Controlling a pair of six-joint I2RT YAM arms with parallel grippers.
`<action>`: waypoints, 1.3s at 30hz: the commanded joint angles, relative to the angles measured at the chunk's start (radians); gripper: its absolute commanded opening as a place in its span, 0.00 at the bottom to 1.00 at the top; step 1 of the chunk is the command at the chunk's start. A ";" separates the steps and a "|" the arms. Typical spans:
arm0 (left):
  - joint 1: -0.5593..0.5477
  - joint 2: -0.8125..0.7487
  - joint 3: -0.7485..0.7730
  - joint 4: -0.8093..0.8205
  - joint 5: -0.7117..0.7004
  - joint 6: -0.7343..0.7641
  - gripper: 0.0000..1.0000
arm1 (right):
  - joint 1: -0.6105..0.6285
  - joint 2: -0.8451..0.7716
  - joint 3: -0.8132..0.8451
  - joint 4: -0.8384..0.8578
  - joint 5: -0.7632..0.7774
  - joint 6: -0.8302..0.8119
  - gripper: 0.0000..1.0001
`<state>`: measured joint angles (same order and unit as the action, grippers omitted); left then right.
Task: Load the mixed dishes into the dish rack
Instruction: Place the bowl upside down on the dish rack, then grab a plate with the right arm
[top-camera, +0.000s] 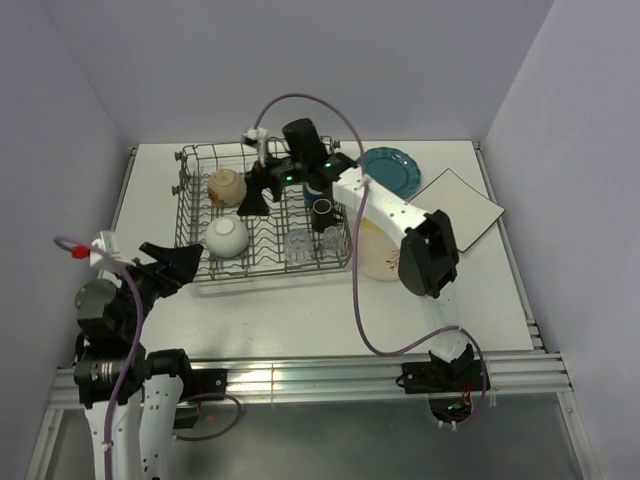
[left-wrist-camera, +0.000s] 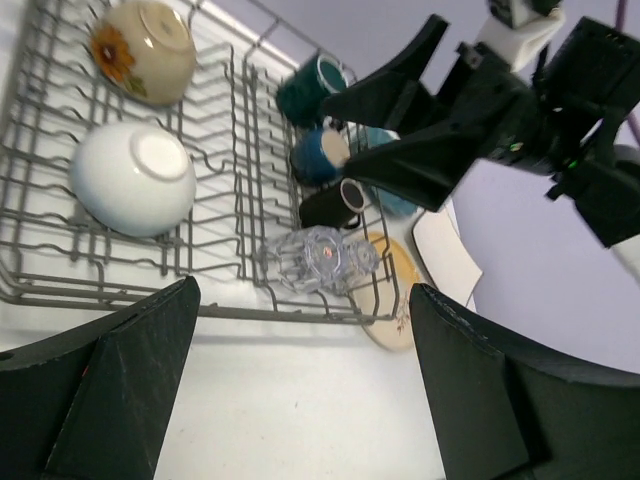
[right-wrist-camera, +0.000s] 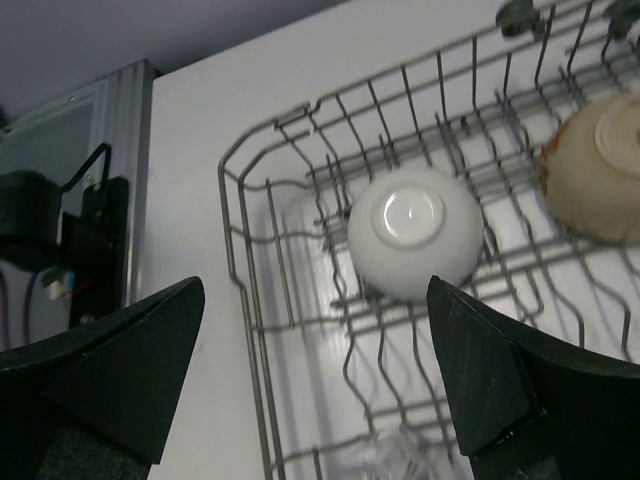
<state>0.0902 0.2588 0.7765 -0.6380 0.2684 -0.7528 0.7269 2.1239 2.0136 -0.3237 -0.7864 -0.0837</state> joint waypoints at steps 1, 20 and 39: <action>0.003 0.095 -0.039 0.126 0.147 0.021 0.93 | -0.061 -0.116 -0.065 -0.090 -0.226 -0.011 1.00; -0.059 0.307 -0.135 0.300 0.232 0.052 0.92 | -0.769 -0.515 -0.613 -0.233 -0.030 0.071 0.90; -0.395 0.340 -0.253 0.460 -0.014 -0.094 0.96 | -0.962 -0.622 -1.023 0.031 0.329 0.472 0.67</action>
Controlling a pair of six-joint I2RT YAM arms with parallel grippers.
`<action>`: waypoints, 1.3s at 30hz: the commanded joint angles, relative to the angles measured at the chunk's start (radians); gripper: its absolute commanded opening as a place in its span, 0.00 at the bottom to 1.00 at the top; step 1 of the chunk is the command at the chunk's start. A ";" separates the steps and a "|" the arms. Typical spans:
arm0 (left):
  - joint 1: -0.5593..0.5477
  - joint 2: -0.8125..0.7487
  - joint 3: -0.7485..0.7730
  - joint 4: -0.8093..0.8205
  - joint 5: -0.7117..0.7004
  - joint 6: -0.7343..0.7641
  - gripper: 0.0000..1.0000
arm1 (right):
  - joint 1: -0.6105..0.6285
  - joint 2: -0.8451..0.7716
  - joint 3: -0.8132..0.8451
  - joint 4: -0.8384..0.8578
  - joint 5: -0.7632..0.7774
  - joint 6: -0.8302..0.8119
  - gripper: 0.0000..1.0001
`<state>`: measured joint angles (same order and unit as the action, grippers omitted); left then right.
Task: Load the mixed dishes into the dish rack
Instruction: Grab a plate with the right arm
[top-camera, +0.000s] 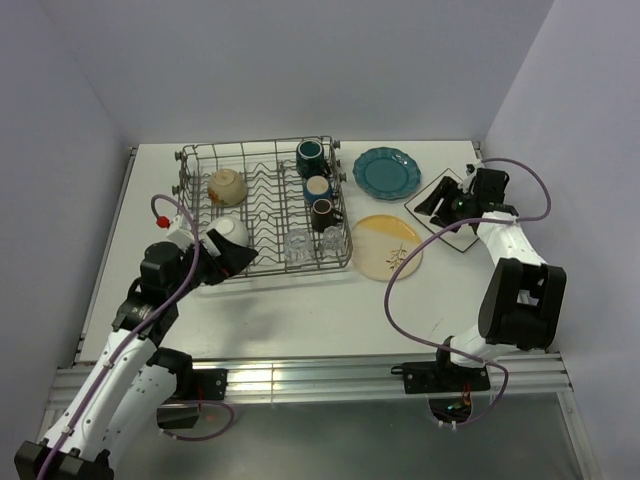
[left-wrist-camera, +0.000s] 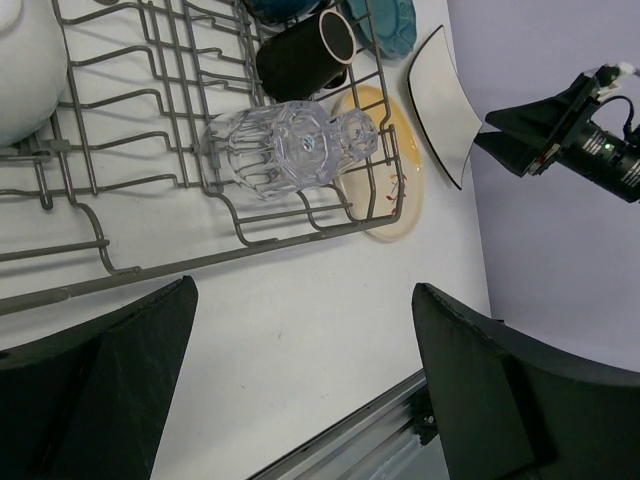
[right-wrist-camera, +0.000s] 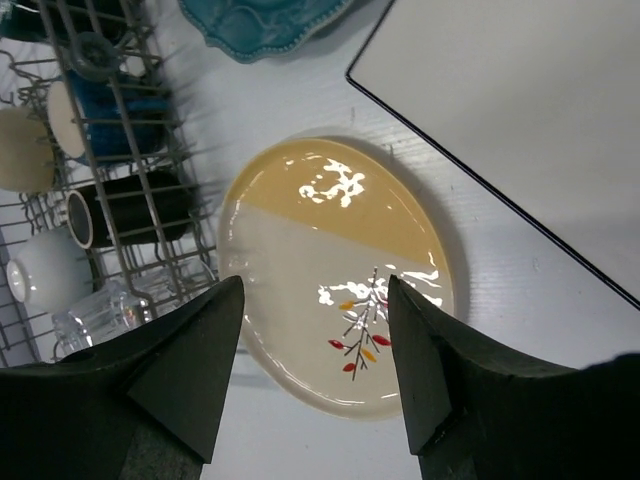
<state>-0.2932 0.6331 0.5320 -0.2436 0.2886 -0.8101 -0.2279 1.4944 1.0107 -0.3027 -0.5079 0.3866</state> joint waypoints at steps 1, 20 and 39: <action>-0.018 -0.041 -0.012 0.066 -0.037 -0.041 0.96 | -0.008 0.013 -0.024 0.001 0.075 -0.021 0.66; -0.096 -0.019 -0.043 0.176 -0.017 -0.169 0.95 | 0.001 0.245 -0.015 -0.125 0.152 -0.155 0.37; -0.412 0.378 0.128 0.348 -0.106 -0.182 0.95 | 0.010 0.118 0.015 -0.196 0.079 -0.235 0.00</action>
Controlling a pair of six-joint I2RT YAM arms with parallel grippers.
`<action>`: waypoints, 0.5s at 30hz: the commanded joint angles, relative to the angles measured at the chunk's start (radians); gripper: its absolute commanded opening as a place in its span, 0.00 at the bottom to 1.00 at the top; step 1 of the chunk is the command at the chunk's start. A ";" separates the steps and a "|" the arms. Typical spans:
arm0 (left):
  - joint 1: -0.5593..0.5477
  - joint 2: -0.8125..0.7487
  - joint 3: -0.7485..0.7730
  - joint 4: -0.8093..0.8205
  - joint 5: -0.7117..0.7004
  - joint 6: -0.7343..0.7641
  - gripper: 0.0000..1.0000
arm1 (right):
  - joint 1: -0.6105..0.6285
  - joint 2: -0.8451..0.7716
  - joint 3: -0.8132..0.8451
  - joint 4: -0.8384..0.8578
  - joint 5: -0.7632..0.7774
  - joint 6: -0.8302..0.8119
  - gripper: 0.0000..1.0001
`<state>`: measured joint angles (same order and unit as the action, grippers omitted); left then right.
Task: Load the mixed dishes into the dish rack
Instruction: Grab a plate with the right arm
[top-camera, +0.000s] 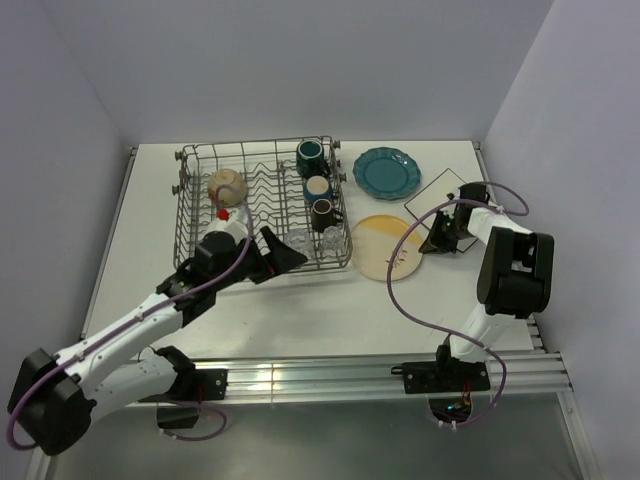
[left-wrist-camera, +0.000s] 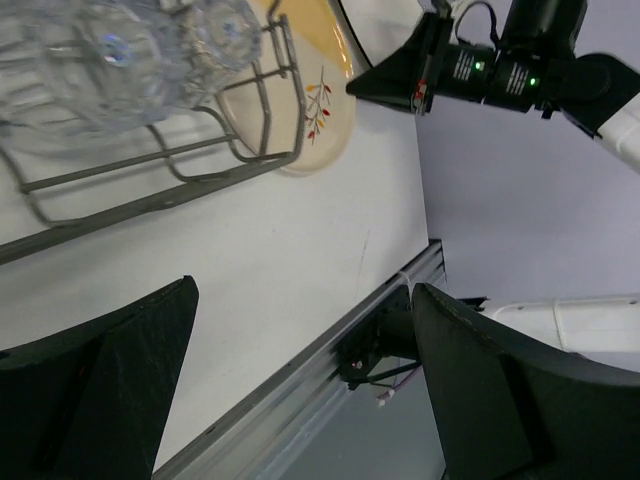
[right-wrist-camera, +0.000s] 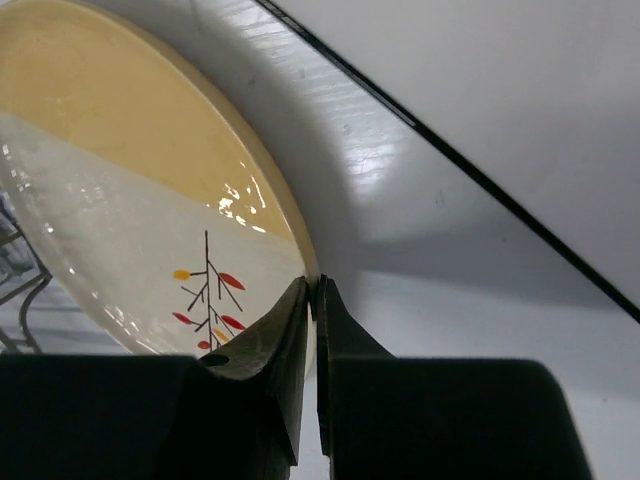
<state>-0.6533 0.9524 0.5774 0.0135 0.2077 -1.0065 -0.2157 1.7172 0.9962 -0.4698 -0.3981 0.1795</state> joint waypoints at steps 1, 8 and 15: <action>-0.066 0.081 0.096 0.103 -0.025 0.014 0.95 | -0.002 -0.119 0.032 -0.032 -0.038 -0.032 0.00; -0.163 0.293 0.180 0.172 -0.040 -0.015 0.96 | -0.031 -0.194 0.038 -0.067 -0.076 -0.015 0.00; -0.330 0.544 0.383 0.125 -0.129 0.130 0.96 | -0.042 -0.189 0.048 -0.096 -0.100 0.006 0.00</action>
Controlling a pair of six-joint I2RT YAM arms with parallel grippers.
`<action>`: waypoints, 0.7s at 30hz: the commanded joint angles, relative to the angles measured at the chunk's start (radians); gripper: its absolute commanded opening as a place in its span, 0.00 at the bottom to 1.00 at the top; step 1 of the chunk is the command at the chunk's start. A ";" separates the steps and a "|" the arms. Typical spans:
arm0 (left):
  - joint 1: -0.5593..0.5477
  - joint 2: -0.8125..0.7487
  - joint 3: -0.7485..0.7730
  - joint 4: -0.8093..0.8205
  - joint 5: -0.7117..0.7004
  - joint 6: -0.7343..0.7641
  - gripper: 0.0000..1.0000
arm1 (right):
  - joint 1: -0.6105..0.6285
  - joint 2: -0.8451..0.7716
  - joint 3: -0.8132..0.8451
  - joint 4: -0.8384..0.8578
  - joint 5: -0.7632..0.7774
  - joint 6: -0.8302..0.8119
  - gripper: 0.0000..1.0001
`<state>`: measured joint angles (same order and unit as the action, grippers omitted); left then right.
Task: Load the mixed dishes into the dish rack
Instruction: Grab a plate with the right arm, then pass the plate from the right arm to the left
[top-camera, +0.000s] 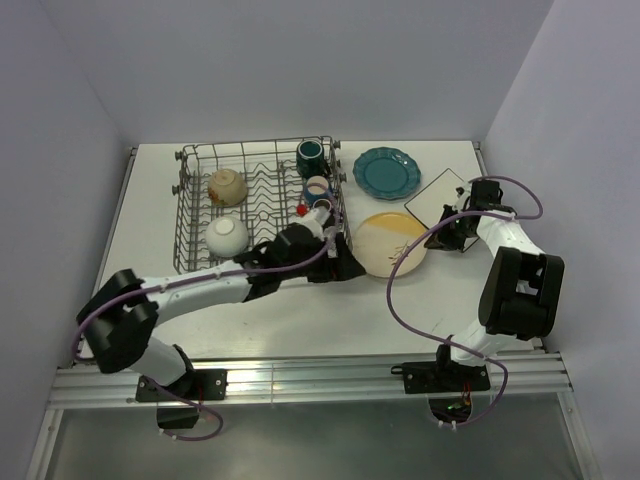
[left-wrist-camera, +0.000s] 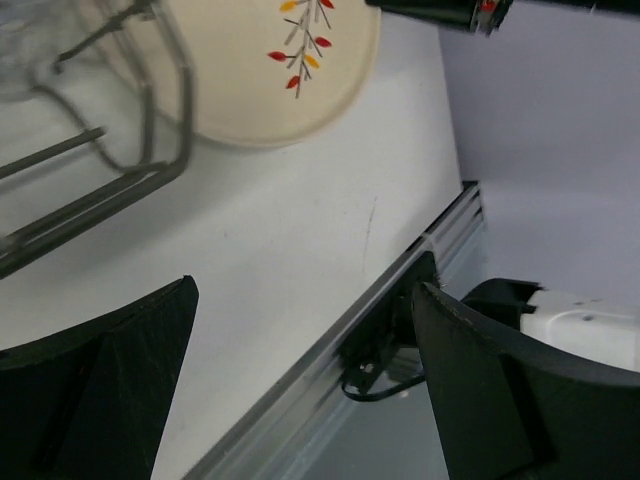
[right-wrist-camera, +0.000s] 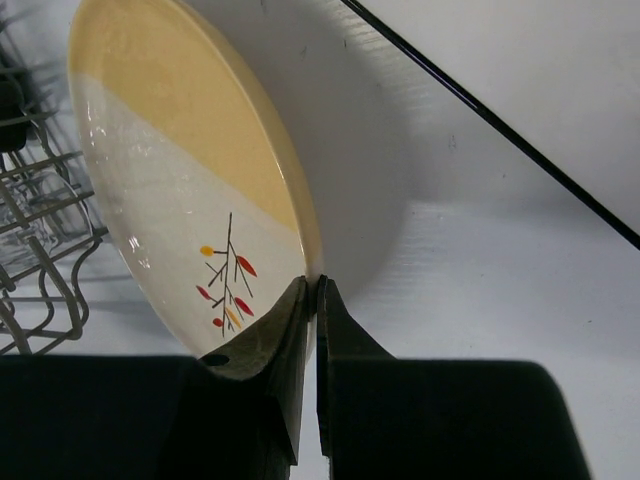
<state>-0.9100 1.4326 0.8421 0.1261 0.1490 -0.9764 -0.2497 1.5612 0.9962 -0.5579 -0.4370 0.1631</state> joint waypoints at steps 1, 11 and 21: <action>-0.099 0.092 0.155 -0.015 -0.097 0.182 0.96 | -0.008 -0.030 0.050 -0.010 -0.065 0.026 0.00; -0.273 0.348 0.431 -0.155 -0.414 0.574 0.92 | -0.008 -0.015 0.081 -0.069 -0.089 0.044 0.00; -0.294 0.437 0.350 0.147 -0.489 0.926 0.92 | -0.014 0.000 0.125 -0.138 -0.134 0.064 0.00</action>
<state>-1.1931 1.8236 1.1816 0.1291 -0.2905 -0.2157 -0.2539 1.5623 1.0473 -0.6670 -0.4793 0.1974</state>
